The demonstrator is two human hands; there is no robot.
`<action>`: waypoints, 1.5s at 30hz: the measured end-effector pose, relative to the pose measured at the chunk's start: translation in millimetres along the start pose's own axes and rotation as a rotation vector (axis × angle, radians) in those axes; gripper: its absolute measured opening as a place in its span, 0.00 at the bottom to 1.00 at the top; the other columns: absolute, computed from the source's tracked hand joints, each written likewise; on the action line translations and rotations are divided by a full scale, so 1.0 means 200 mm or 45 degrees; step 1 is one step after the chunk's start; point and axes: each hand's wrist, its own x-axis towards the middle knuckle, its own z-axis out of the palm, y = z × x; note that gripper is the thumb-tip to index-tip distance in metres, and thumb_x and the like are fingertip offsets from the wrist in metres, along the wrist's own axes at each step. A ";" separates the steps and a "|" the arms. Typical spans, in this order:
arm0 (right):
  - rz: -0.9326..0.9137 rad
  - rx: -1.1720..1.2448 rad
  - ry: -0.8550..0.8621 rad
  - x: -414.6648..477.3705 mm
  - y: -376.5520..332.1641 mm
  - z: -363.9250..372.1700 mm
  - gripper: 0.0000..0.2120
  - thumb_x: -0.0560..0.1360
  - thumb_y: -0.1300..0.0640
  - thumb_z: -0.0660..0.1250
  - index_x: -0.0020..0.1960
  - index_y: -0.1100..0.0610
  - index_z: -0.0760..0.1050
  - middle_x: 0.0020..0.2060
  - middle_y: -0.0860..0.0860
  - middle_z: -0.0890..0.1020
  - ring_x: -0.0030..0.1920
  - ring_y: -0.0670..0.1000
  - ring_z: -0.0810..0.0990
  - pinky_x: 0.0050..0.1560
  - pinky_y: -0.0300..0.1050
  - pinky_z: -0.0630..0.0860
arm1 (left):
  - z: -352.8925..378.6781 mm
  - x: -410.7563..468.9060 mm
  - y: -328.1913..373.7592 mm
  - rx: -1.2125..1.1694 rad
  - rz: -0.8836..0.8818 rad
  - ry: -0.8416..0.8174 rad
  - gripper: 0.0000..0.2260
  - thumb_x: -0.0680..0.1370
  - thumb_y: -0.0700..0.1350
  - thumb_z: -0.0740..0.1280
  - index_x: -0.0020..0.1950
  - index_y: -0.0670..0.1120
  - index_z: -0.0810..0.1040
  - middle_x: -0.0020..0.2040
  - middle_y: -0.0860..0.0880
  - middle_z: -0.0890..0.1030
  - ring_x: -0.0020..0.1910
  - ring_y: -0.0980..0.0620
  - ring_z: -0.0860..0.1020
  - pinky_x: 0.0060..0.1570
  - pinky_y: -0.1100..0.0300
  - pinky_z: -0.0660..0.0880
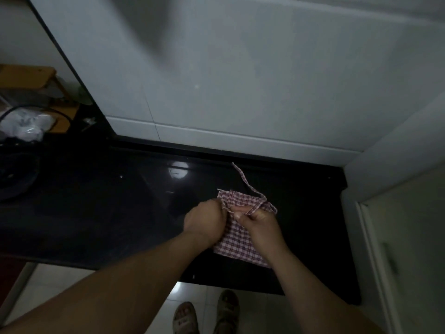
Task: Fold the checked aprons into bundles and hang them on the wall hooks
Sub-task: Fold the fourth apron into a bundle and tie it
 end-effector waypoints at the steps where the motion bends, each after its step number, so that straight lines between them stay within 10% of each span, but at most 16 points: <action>1: -0.004 0.002 0.008 0.00 0.00 0.00 0.09 0.80 0.63 0.69 0.58 0.58 0.85 0.53 0.48 0.88 0.57 0.47 0.85 0.64 0.49 0.80 | 0.00 0.02 -0.02 -0.157 -0.014 -0.058 0.12 0.83 0.50 0.59 0.48 0.47 0.79 0.47 0.46 0.84 0.44 0.47 0.81 0.47 0.51 0.79; 6: 0.006 -0.014 0.097 0.00 0.01 -0.02 0.08 0.80 0.64 0.69 0.56 0.58 0.86 0.50 0.49 0.88 0.53 0.47 0.86 0.61 0.49 0.81 | -0.05 0.02 -0.02 -1.075 -0.085 -0.414 0.10 0.81 0.47 0.69 0.42 0.43 0.81 0.34 0.48 0.82 0.32 0.55 0.76 0.37 0.59 0.74; 10: -0.034 -0.095 0.066 -0.01 0.00 -0.01 0.08 0.81 0.60 0.69 0.56 0.54 0.86 0.52 0.46 0.88 0.55 0.45 0.85 0.63 0.51 0.81 | 0.01 0.05 0.01 -1.103 -0.248 -0.168 0.14 0.84 0.50 0.67 0.44 0.43 0.83 0.36 0.48 0.85 0.38 0.52 0.82 0.46 0.54 0.80; 14: -0.152 -0.972 0.593 -0.08 0.11 -0.06 0.09 0.81 0.48 0.65 0.50 0.46 0.84 0.56 0.42 0.79 0.61 0.48 0.75 0.64 0.52 0.74 | 0.04 0.08 -0.09 -0.517 -0.238 0.105 0.11 0.85 0.52 0.62 0.47 0.50 0.79 0.44 0.51 0.83 0.43 0.51 0.80 0.47 0.55 0.76; 17: 0.108 -0.851 0.797 -0.16 0.23 -0.21 0.08 0.80 0.51 0.67 0.47 0.50 0.84 0.54 0.52 0.79 0.56 0.58 0.78 0.58 0.56 0.77 | 0.03 0.09 -0.23 -0.359 -0.272 0.203 0.09 0.86 0.51 0.61 0.48 0.53 0.77 0.49 0.46 0.82 0.44 0.48 0.76 0.48 0.56 0.72; 23: 0.071 -0.657 0.734 -0.15 0.14 -0.24 0.05 0.77 0.58 0.70 0.43 0.53 0.78 0.48 0.48 0.75 0.47 0.51 0.79 0.51 0.51 0.78 | -0.01 0.06 -0.16 -0.893 -0.047 0.503 0.12 0.86 0.48 0.62 0.45 0.47 0.76 0.42 0.49 0.81 0.43 0.52 0.78 0.45 0.55 0.74; 26: -0.020 -0.750 0.691 -0.09 0.03 -0.20 0.09 0.77 0.56 0.71 0.39 0.52 0.74 0.45 0.47 0.74 0.42 0.46 0.77 0.46 0.48 0.76 | -0.08 0.08 0.03 -1.276 0.032 0.209 0.12 0.87 0.46 0.59 0.49 0.43 0.77 0.44 0.43 0.85 0.40 0.54 0.81 0.47 0.59 0.78; 31: -0.129 -0.631 0.485 0.00 -0.16 -0.11 0.14 0.80 0.50 0.69 0.38 0.54 0.76 0.36 0.51 0.80 0.36 0.49 0.80 0.38 0.46 0.75 | -0.06 0.12 0.11 -0.646 0.333 -0.331 0.12 0.86 0.48 0.61 0.46 0.46 0.79 0.41 0.48 0.82 0.39 0.54 0.78 0.47 0.54 0.78; 39: -0.044 -0.538 0.160 0.09 -0.20 -0.09 0.14 0.79 0.51 0.71 0.39 0.58 0.82 0.34 0.54 0.84 0.35 0.49 0.82 0.41 0.47 0.79 | 0.01 0.09 0.02 -0.447 0.523 -0.416 0.04 0.83 0.53 0.67 0.50 0.55 0.76 0.42 0.55 0.82 0.39 0.62 0.79 0.40 0.62 0.75; 45: -0.022 -0.450 0.093 0.09 -0.15 -0.11 0.12 0.82 0.50 0.66 0.44 0.52 0.83 0.39 0.47 0.84 0.40 0.49 0.82 0.45 0.45 0.78 | 0.07 0.13 0.04 -0.555 0.343 -0.224 0.19 0.84 0.50 0.67 0.33 0.49 0.73 0.28 0.53 0.74 0.25 0.61 0.69 0.31 0.58 0.69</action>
